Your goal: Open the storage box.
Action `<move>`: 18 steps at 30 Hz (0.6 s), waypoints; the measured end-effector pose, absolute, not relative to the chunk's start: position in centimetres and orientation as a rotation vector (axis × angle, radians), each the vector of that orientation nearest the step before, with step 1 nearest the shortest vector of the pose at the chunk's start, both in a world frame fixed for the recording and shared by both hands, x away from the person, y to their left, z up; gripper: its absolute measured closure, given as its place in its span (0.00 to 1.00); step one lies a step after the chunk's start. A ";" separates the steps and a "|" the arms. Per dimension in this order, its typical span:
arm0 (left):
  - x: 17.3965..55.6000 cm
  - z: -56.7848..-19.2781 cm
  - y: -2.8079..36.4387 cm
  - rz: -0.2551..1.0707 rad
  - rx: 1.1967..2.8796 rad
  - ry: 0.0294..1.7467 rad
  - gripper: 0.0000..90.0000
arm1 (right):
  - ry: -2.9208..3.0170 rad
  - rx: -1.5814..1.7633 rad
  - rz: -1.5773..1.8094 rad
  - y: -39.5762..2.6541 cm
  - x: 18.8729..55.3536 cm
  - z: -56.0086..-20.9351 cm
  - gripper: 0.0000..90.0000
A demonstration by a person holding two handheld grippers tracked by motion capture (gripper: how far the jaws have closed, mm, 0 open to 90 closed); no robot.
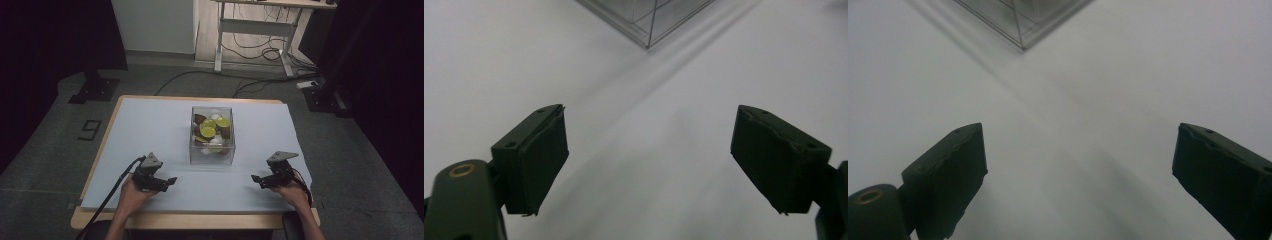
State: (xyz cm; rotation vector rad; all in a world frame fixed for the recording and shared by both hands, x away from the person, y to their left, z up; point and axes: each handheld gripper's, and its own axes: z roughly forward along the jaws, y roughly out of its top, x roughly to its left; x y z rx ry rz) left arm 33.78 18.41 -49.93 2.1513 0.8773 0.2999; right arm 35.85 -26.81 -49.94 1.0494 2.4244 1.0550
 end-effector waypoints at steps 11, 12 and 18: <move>34.5 -48.7 15.8 0.300 2.150 0.803 0.27 | 2.406 1.028 1.120 -25.9 36.2 -48.9 0.19; 34.6 -48.6 15.5 0.303 2.152 0.792 0.28 | 2.400 1.028 1.132 -25.9 36.2 -48.8 0.20; 35.1 -48.1 14.1 0.307 2.165 0.756 0.35 | 2.397 1.024 1.167 -25.3 36.3 -48.3 0.30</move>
